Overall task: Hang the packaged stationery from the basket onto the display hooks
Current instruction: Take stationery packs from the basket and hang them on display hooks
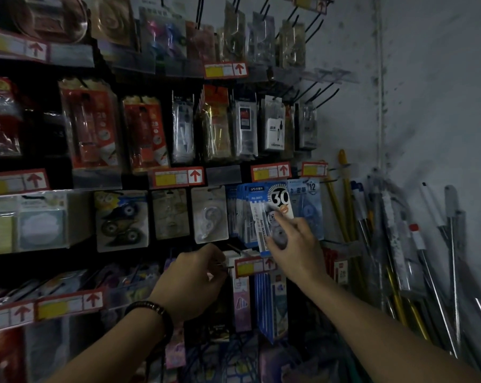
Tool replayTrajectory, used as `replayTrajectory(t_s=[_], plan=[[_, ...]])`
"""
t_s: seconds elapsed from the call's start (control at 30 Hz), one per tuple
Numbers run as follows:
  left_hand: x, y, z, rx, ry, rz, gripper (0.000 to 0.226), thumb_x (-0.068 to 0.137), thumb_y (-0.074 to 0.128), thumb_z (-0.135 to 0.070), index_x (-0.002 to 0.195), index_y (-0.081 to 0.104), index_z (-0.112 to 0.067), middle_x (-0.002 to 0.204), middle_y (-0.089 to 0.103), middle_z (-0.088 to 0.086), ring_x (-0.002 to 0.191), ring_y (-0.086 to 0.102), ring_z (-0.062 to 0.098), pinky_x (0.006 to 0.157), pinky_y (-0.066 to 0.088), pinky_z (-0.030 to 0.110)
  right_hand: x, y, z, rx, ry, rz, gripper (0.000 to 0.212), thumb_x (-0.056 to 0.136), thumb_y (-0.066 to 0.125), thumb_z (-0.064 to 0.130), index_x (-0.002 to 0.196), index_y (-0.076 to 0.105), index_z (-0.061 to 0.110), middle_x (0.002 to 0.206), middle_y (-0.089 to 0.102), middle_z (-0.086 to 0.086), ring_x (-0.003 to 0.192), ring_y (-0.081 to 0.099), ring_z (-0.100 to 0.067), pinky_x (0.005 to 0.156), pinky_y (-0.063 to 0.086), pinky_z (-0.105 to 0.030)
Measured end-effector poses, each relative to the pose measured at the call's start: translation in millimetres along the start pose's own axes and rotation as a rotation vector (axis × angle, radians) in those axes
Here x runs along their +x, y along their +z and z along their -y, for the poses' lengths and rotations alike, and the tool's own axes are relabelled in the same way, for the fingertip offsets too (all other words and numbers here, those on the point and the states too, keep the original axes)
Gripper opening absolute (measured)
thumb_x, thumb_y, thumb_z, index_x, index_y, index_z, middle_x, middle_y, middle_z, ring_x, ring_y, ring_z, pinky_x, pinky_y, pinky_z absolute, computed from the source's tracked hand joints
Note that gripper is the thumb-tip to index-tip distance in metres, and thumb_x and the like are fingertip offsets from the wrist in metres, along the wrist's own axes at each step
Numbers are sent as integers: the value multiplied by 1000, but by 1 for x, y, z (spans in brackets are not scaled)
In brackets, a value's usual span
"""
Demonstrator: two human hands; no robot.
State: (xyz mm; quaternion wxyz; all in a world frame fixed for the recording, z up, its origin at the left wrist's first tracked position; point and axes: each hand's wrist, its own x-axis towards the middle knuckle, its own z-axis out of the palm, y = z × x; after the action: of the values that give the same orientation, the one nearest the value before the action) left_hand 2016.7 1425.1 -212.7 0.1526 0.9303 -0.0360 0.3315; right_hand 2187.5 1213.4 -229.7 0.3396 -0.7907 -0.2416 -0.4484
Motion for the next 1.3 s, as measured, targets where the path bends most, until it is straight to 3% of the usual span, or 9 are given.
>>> replayTrajectory(t_s=[0.1, 0.33, 0.47, 0.67, 0.83, 1.0, 1.13, 1.3], plan=[[1, 1, 1, 25, -6, 15, 21, 97, 66, -39, 118, 65, -35, 110, 77, -15, 99, 72, 5, 87, 61, 34, 1, 3, -4, 12, -9, -39, 67, 94, 72, 46, 154, 50, 29, 121, 48, 3, 102, 58, -17, 67, 58, -30], [0, 6, 2, 209, 10, 94, 19, 103, 54, -44, 121, 57, -37, 116, 73, -8, 103, 72, 21, 85, 62, 44, 19, 1, -4, 14, 17, 3, 66, 94, 69, 50, 155, 48, 34, 122, 47, 7, 102, 56, -14, 68, 48, -23], [-5, 9, 4, 256, 7, 137, 21, 102, 54, -44, 120, 58, -35, 121, 73, -5, 113, 70, 29, 103, 54, 54, 21, 4, -1, 17, 42, 38, 65, 94, 69, 51, 153, 49, 36, 119, 46, 10, 102, 56, -13, 72, 52, -27], [-21, 13, 8, 238, 34, 134, 17, 97, 58, -44, 111, 63, -34, 111, 72, -12, 105, 70, 17, 84, 58, 36, 28, 7, 6, 3, 63, 142, 64, 96, 74, 35, 155, 49, 31, 135, 57, -3, 117, 61, -24, 91, 59, -41], [-45, 12, 17, 209, 11, 194, 15, 98, 57, -47, 111, 62, -40, 107, 68, -19, 100, 68, 10, 75, 56, 31, 28, 6, 17, -9, 99, 233, 61, 98, 70, 31, 155, 50, 25, 148, 56, -6, 128, 58, -28, 100, 56, -41], [-81, 4, 26, 194, -42, 270, 15, 99, 57, -47, 113, 61, -41, 105, 70, -22, 96, 70, 8, 80, 60, 35, 5, -8, 32, -65, 94, 238, 40, 99, 62, 31, 138, 61, 25, 124, 61, -5, 110, 64, -28, 84, 58, -39], [-126, 6, 39, 167, -94, 291, 18, 96, 55, -51, 108, 60, -39, 95, 69, -19, 90, 70, 10, 77, 60, 36, -34, -19, 49, -133, 55, 239, 43, 100, 58, 36, 140, 59, 20, 131, 57, -3, 119, 57, -27, 89, 56, -41], [-217, 45, 72, 169, -166, 397, 22, 95, 53, -52, 108, 64, -39, 100, 74, -16, 95, 73, 12, 80, 59, 38, -143, -13, 73, 71, -125, 248, 17, 97, 65, 29, 111, 67, 19, 106, 61, 3, 100, 60, -20, 80, 54, -37]])
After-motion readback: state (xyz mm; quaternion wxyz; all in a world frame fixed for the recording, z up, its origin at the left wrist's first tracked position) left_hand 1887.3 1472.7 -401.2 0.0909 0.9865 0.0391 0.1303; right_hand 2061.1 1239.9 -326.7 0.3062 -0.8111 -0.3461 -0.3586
